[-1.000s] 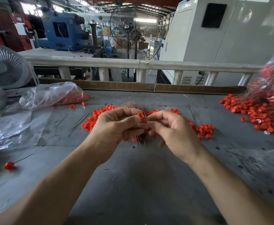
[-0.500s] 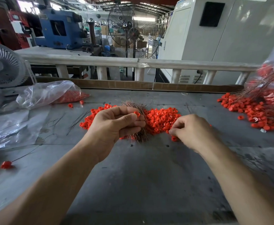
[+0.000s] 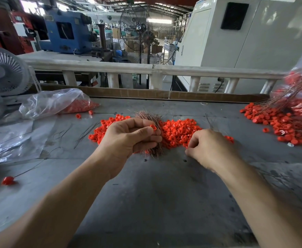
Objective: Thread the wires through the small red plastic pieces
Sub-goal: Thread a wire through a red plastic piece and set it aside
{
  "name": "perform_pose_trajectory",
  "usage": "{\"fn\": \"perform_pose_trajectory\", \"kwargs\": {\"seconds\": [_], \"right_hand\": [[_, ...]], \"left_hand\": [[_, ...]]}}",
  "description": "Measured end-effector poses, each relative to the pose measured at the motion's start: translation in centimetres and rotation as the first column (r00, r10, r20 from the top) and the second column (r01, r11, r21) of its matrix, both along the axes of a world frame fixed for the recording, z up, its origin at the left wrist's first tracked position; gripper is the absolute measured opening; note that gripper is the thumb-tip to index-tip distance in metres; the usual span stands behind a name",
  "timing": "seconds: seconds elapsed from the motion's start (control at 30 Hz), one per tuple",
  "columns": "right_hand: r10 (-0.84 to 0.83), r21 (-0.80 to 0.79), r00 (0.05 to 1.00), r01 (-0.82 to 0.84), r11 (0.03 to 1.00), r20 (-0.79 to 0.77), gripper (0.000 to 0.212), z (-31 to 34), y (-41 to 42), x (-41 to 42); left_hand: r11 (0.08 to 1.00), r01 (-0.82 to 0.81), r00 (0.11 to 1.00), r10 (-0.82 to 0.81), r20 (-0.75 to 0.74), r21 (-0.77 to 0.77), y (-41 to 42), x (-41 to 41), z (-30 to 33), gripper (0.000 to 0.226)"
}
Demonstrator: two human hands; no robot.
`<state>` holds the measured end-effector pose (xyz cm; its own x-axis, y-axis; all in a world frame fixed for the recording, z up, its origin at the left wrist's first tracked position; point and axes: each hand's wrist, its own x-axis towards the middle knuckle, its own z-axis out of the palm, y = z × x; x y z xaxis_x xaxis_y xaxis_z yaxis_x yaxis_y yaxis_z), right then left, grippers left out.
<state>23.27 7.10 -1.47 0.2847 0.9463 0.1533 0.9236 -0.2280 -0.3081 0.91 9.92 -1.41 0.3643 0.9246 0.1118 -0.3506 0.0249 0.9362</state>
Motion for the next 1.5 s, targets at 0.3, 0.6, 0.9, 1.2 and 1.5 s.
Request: {"fn": "perform_pose_trajectory", "kwargs": {"seconds": [0.3, 0.6, 0.9, 1.2, 1.5], "right_hand": [[0.156, 0.109, 0.981, -0.144, 0.984, -0.111, 0.013, -0.5, 0.3, -0.8], [0.314, 0.344, 0.649, -0.085, 0.935, -0.693, 0.024, 0.2, 0.5, -1.0], [0.445, 0.437, 0.437, -0.125, 0.891, -0.782, 0.016, 1.2, -0.5, -2.5], [0.511, 0.486, 0.534, -0.200, 0.851, -0.674, 0.018, 1.0, -0.9, -4.0], [0.518, 0.512, 0.681, -0.239, 0.825, -0.517, 0.010, 1.1, -1.3, -3.7]], "left_hand": [[1.000, 0.001, 1.000, -0.001, -0.017, 0.003, -0.3, 0.1, 0.3, 0.030], [1.000, 0.019, 1.000, -0.019, -0.022, 0.015, -0.1, 0.0, 0.1, 0.027], [0.999, 0.034, 0.999, -0.034, -0.024, 0.004, -0.3, 0.2, 0.0, 0.024], [1.000, 0.015, 1.000, -0.015, 0.007, -0.017, -0.4, 0.1, 0.3, 0.029], [1.000, -0.011, 1.000, 0.010, -0.011, -0.003, -0.6, 0.3, 0.2, 0.030]]}}
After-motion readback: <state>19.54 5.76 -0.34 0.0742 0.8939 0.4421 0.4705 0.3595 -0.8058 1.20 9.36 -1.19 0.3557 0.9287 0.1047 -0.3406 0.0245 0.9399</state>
